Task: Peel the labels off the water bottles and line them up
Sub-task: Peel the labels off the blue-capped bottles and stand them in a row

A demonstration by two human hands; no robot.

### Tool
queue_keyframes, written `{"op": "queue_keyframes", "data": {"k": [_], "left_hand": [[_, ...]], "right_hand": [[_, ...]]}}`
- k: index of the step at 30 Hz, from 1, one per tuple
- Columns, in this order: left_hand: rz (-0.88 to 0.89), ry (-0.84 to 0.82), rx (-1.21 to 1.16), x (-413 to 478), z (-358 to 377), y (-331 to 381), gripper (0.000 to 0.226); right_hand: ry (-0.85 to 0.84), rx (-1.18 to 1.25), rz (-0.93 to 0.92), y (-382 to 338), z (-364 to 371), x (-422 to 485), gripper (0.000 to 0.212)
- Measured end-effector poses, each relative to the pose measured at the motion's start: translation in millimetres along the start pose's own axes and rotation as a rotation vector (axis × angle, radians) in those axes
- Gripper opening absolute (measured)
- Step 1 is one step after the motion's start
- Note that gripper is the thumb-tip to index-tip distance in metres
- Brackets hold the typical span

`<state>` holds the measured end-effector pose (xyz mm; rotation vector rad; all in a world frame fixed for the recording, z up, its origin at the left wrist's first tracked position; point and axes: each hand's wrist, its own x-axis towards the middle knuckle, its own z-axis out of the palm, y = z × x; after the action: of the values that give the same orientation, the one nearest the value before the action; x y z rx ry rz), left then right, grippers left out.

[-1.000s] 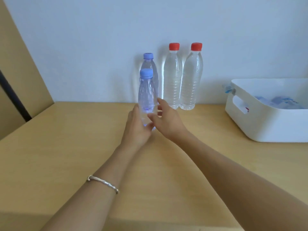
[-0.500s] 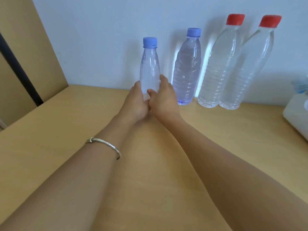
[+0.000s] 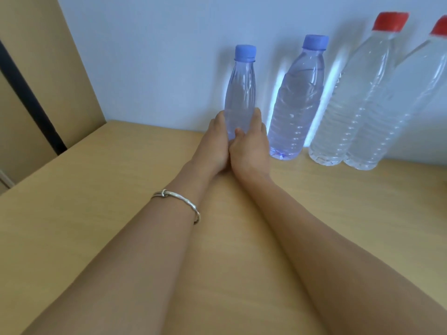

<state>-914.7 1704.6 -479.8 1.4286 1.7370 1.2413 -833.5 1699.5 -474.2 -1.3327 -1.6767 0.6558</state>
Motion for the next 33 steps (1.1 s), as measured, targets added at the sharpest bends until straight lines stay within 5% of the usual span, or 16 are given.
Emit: {"op": "queue_keyframes", "data": {"k": [5,8,15,19,24,33], "left_hand": [[0.031,-0.032,0.008,-5.0,10.1,12.8,0.060],[0.070,0.016,0.066,-2.3,21.4,19.3,0.065],[0.114,0.021,0.243,-7.1,30.6,15.0,0.066],[0.141,0.077,0.319,-4.4,37.7,8.4,0.072],[0.024,0.090,0.497,-22.3,49.9,14.1,0.084],[-0.079,0.142,0.640,-99.6,83.0,37.3,0.069]], "right_hand": [[-0.021,0.091,0.050,1.1,-15.4,-11.4,0.048],[0.006,0.007,0.020,6.8,-30.6,-19.3,0.017],[-0.129,-0.090,-0.125,16.7,-64.7,-57.4,0.029],[-0.153,-0.097,-0.022,38.1,-104.5,-63.3,0.025],[-0.040,0.229,0.244,53.7,-122.8,-47.3,0.023],[-0.272,-0.041,0.023,51.4,-133.5,-68.4,0.027]]}}
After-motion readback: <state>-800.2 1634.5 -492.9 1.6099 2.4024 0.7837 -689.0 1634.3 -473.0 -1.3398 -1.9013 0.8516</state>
